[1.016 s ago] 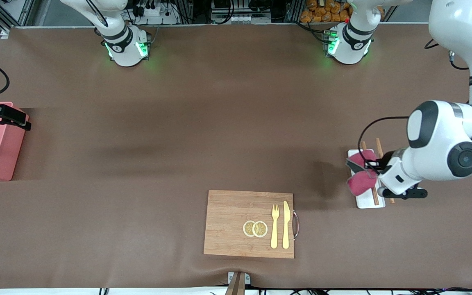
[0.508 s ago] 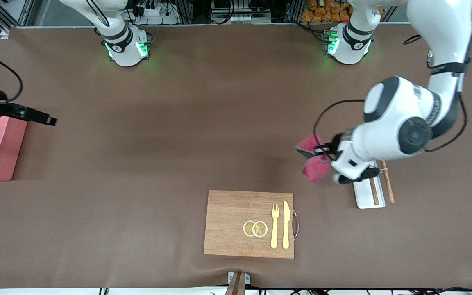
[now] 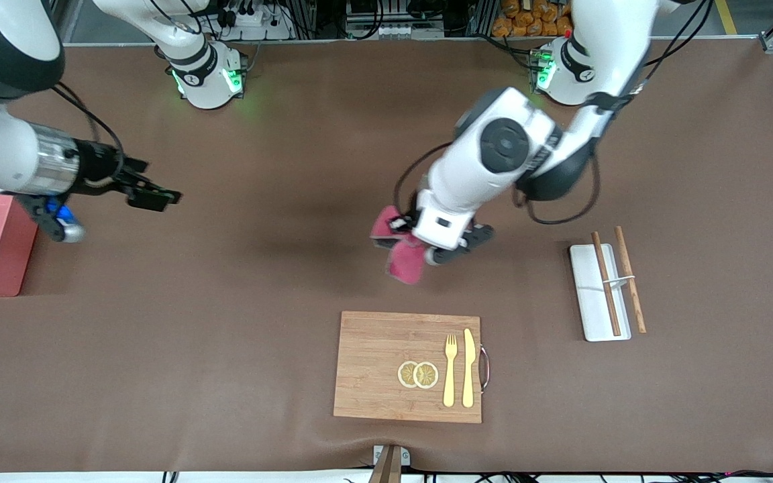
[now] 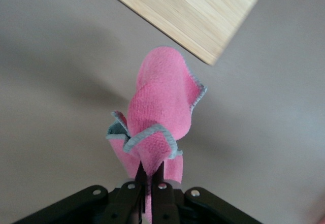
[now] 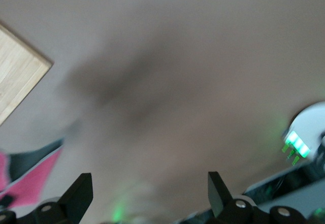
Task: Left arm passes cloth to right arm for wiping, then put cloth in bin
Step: 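Carry the cloth toward the right gripper while the right gripper approaches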
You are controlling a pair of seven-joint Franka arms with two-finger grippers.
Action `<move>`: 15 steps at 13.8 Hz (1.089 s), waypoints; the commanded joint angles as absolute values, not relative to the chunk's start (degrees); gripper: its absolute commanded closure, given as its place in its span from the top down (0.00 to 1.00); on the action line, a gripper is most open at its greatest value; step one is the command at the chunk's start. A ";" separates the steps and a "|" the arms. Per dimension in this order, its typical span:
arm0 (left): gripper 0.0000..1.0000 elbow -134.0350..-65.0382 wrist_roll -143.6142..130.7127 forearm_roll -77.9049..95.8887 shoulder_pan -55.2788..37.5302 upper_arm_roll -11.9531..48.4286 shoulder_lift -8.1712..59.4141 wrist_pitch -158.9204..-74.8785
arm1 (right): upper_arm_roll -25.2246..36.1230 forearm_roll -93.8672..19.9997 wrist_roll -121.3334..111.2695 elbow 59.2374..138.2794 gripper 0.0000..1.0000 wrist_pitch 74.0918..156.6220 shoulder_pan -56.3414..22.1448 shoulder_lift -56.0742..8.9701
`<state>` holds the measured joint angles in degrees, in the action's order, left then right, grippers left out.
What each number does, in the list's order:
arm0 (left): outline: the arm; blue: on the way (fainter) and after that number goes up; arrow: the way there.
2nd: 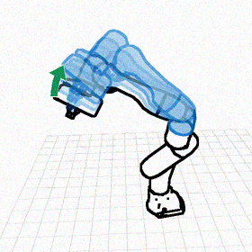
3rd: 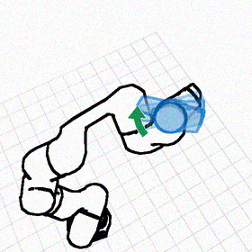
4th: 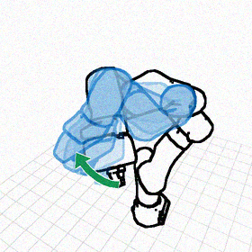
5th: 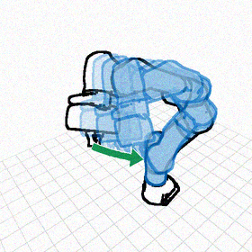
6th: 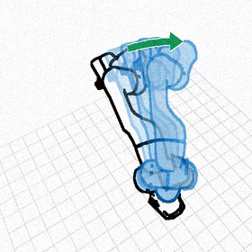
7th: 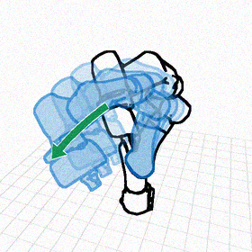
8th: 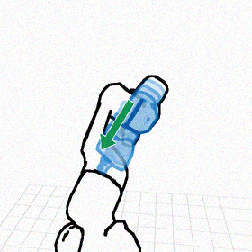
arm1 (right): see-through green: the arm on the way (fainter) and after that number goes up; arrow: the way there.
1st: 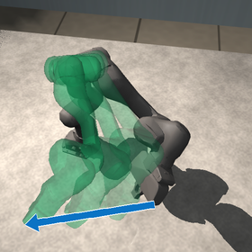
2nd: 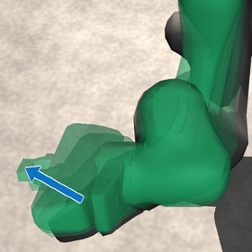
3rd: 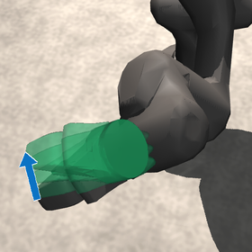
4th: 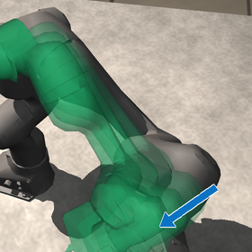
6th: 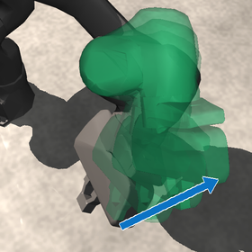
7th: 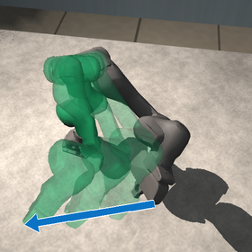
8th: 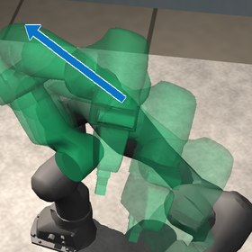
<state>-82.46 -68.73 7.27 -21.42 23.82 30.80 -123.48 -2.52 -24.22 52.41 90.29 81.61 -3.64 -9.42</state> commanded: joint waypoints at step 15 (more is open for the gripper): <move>0.00 -74.44 -101.34 8.00 -39.64 20.21 41.66 -160.31 | -2.02 -48.42 60.03 97.29 0.63 87.28 -4.22 -23.82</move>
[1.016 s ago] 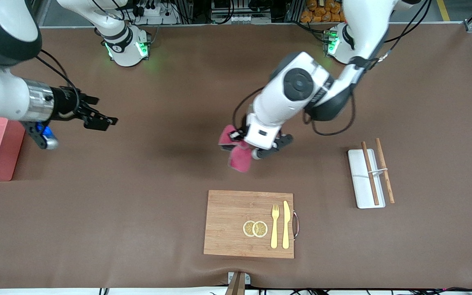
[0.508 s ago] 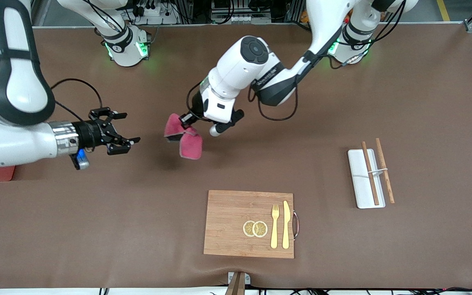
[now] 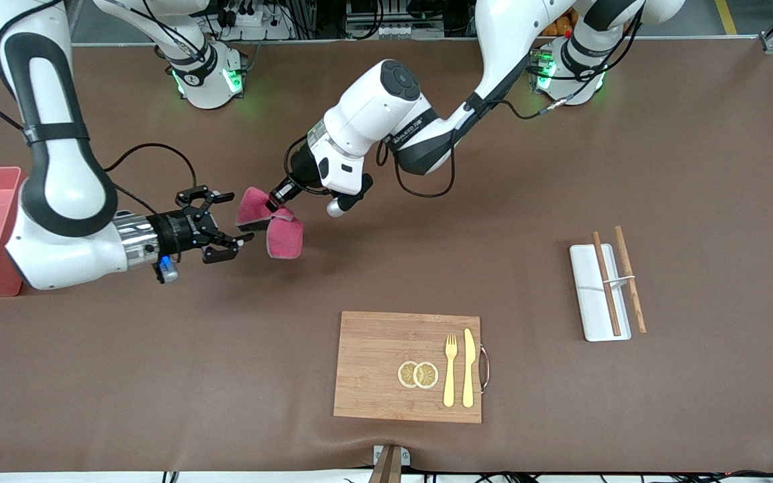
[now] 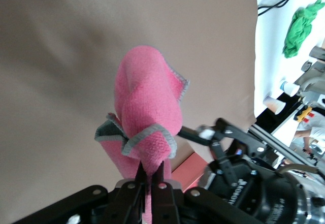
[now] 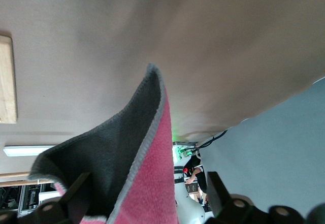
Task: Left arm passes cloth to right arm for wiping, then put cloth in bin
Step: 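Carry the cloth toward the right gripper while the right gripper approaches, then grasp the cloth with the right gripper and release the left gripper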
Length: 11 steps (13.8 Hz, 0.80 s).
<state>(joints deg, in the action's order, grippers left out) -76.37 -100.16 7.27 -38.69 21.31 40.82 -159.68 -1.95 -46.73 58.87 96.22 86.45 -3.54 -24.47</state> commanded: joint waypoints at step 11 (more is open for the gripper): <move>1.00 -75.85 -101.34 8.09 -36.40 20.21 38.42 -156.73 | -1.93 -47.74 50.13 96.33 0.00 88.94 -6.06 -24.52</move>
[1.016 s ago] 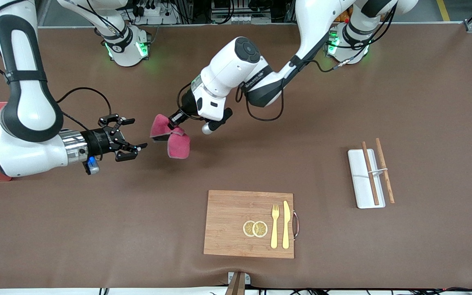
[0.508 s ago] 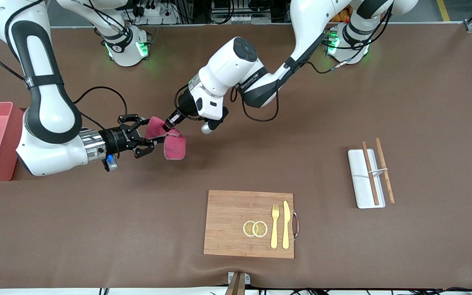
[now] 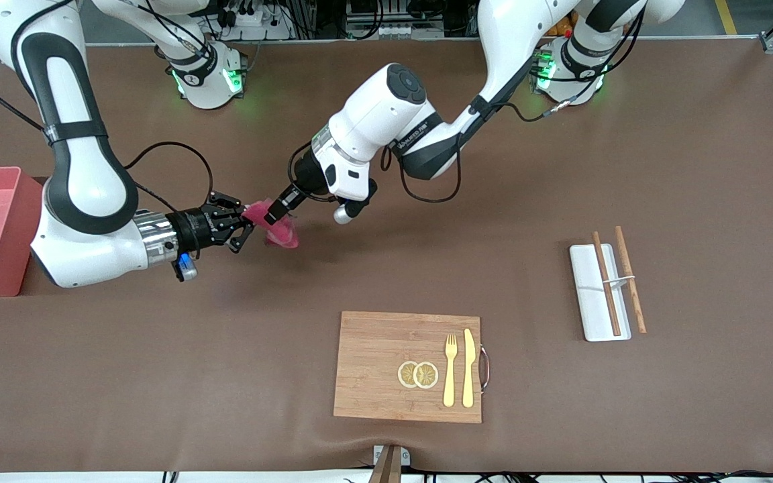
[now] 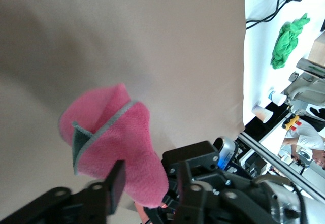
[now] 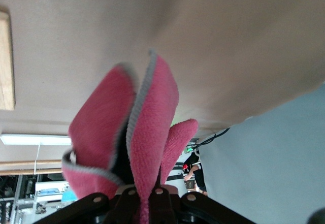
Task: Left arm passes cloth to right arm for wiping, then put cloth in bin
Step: 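Grasp the cloth with the right gripper and release the left gripper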
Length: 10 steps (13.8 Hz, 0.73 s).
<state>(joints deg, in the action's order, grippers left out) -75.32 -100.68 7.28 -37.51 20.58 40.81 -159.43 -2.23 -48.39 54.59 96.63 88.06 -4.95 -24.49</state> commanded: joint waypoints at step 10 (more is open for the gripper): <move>1.00 -75.59 -88.90 8.00 -20.23 21.09 23.48 -121.32 | -1.85 -45.72 47.47 97.99 0.00 112.65 -20.99 -31.37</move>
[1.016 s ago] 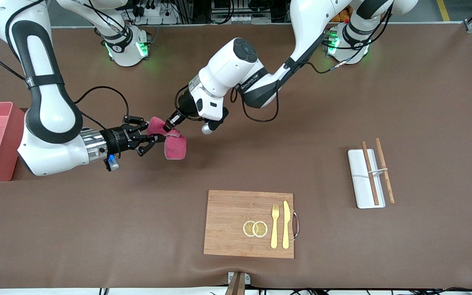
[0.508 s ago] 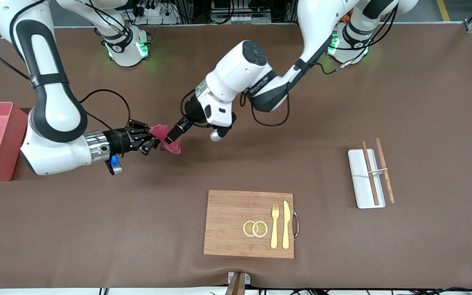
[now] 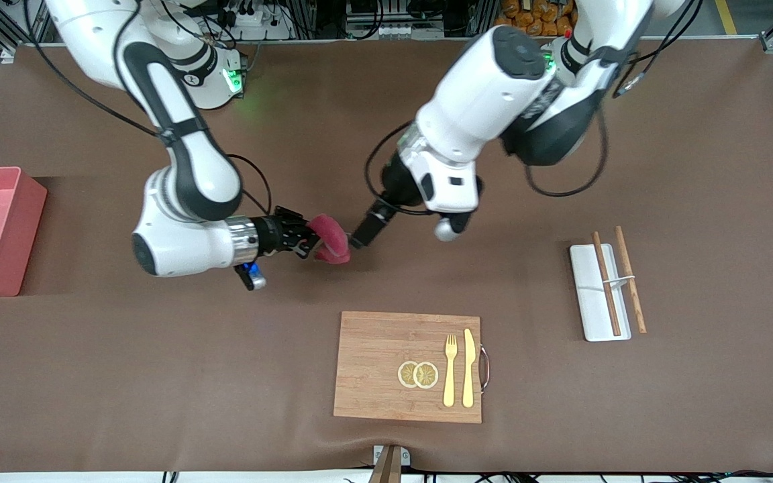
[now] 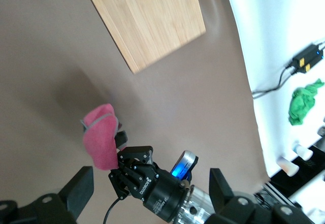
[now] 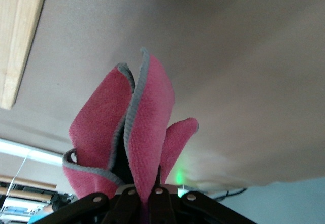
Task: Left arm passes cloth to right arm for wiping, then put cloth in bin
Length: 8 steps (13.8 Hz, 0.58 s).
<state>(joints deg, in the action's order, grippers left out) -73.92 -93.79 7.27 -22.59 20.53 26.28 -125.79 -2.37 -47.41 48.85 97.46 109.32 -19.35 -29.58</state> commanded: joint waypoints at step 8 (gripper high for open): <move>1.00 -76.11 -45.84 7.38 -2.57 20.92 17.32 -95.47 | -0.88 -23.86 16.13 100.46 0.00 114.26 -5.13 -36.12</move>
<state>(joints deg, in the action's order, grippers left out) -74.04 -53.52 7.25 -6.51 20.33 19.59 -98.96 0.17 -29.89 23.02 99.89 115.31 -10.72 -36.91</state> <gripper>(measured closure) 0.000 0.978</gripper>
